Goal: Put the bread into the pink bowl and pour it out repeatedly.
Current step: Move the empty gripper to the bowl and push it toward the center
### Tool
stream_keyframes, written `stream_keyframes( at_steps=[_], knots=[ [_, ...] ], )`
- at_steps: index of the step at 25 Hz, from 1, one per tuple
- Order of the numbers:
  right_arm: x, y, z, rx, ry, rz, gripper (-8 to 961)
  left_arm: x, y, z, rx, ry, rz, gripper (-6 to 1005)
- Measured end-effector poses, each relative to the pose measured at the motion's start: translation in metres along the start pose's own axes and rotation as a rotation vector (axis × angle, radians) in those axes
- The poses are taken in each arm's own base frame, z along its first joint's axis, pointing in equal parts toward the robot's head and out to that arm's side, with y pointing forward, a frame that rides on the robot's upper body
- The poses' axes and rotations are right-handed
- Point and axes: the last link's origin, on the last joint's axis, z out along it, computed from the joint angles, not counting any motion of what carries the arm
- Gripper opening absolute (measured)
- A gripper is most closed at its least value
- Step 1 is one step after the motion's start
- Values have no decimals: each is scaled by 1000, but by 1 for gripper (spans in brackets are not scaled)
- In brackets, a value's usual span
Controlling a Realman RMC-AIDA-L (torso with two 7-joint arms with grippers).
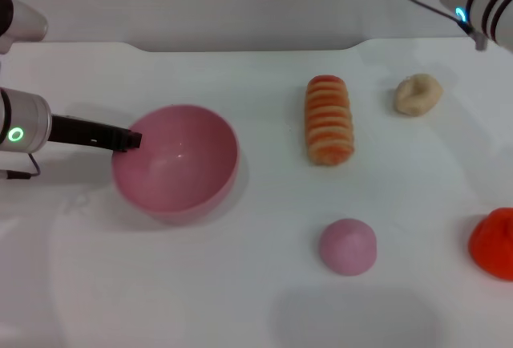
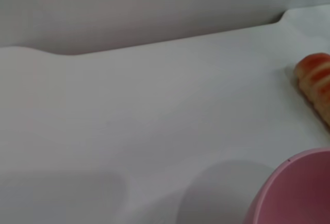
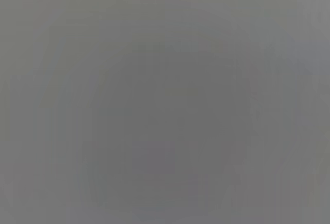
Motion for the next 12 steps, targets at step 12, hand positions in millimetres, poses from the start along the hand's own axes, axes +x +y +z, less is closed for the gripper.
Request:
stream_keyframes(
  at_steps=[12],
  knots=[
    [-37,44,-21,-509,-247,206,539,-2,-1,1,-4,28,-4,47]
  ],
)
